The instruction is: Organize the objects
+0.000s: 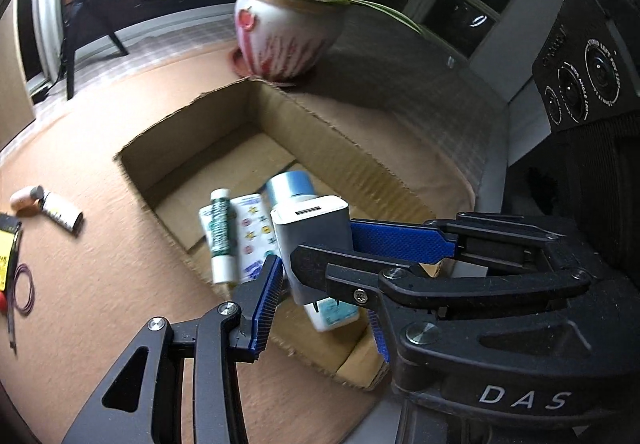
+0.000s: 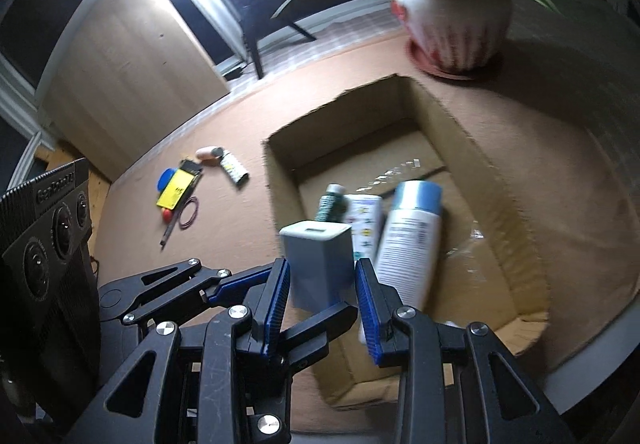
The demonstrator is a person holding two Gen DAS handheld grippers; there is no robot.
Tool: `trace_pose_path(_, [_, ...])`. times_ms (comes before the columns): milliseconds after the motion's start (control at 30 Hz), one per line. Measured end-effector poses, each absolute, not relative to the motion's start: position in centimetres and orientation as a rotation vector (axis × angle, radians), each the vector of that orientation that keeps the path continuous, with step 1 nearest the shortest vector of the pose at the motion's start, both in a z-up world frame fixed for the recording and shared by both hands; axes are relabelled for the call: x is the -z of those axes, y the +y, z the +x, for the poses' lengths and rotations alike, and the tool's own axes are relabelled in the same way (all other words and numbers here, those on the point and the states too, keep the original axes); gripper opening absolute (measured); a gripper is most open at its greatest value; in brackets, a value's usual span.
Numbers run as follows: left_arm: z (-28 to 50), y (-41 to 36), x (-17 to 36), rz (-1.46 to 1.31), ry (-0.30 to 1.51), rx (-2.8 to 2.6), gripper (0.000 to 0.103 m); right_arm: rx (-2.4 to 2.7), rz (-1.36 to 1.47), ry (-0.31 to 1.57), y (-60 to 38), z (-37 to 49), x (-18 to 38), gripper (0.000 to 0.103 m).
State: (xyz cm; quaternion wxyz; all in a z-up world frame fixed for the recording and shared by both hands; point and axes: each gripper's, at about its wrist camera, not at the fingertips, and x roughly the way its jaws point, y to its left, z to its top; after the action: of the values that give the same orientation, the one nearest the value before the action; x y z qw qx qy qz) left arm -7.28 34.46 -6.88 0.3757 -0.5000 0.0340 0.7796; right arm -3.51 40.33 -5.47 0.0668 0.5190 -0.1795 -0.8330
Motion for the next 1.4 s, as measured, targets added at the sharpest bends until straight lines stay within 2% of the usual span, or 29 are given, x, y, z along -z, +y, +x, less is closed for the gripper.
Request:
trace_pose_path(133, [-7.2,35.2,6.9,-1.286,0.097,-1.994,0.047,2.517,1.558,-0.553,41.2,-3.3,5.5,0.031])
trace_pose_path(200, [-7.3,35.3,6.9,-1.290,0.109,-2.022,0.078,2.536,1.526,-0.557,41.4,-3.2,5.3,0.032])
trace_pose_path(233, [-7.3,35.2,6.8,-1.283,0.112,-2.036,0.082,2.555,1.522,-0.555,41.5,-3.2,5.2,0.041])
trace_pose_path(267, [-7.3,35.0,6.7,-1.270,0.112,-2.047,0.082,2.566,1.521,-0.556,41.6,-3.2,5.1,0.048])
trace_pose_path(300, [-7.2,34.9,6.6,-1.272,0.114,-2.050,0.082,2.583,1.512,-0.557,41.7,-3.2,5.1,0.063])
trace_pose_path(333, [-7.2,34.8,6.6,-1.274,0.114,-2.053,0.082,2.599,1.505,-0.556,41.8,-3.1,5.0,0.067])
trace_pose_path(867, [-7.8,29.9,6.4,-1.320,0.056,-2.139,0.082,2.591,1.508,-0.509,39.5,-4.0,5.0,0.068])
trace_pose_path(1400, [-11.1,12.9,8.0,-1.508,-0.166,-2.356,0.082,2.453,1.484,-0.440,32.6,-7.0,5.2,0.068])
